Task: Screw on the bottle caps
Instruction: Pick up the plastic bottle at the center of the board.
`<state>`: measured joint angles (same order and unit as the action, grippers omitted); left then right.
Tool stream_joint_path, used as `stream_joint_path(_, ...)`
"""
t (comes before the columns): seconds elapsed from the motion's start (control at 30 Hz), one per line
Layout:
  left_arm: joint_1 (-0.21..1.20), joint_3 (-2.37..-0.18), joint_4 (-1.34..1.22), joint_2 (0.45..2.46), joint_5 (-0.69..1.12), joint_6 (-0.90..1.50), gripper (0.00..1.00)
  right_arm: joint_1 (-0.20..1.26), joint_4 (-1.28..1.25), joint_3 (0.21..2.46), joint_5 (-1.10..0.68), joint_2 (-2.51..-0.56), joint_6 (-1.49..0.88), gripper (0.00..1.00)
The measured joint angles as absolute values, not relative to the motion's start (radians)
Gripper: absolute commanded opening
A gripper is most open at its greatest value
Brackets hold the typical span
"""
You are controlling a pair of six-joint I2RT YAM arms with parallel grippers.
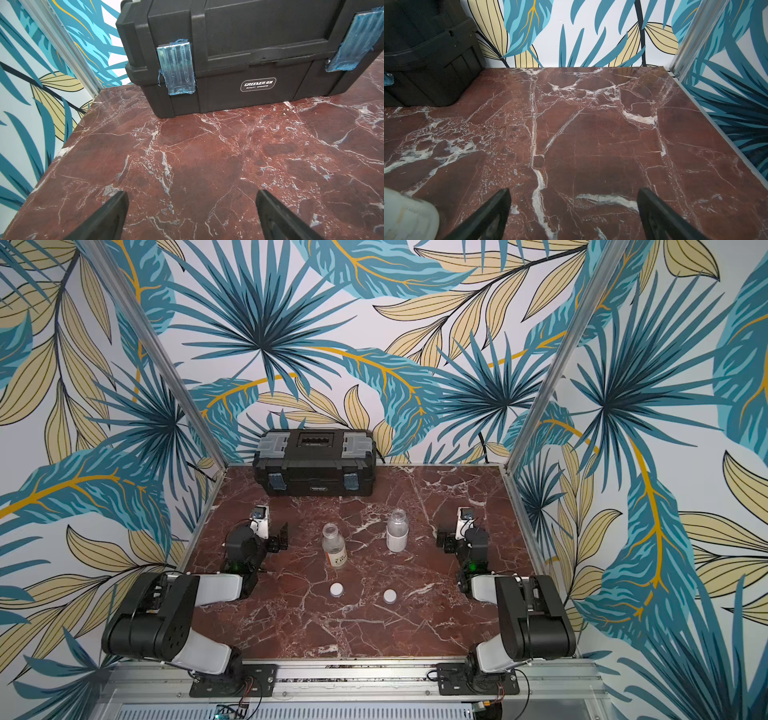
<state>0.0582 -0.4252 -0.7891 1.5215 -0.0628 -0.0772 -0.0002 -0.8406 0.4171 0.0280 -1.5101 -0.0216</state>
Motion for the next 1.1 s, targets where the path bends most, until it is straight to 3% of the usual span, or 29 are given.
stream_joint_path(0.73,0.058,-0.425,-0.789,1.522,-0.063,-0.076,1.00,0.000,-0.840,0.417,0.031,-1.510,-0.022,0.99)
stream_joint_path(0.9,0.059,-0.433,-0.710,1.491,-0.082,-0.068,1.00,0.000,-0.828,0.420,0.044,-1.505,-0.022,0.94)
stream_joint_path(1.1,0.096,-0.496,-0.520,1.280,-0.177,-0.062,1.00,0.004,-0.486,0.616,0.038,-1.365,-0.023,0.95)
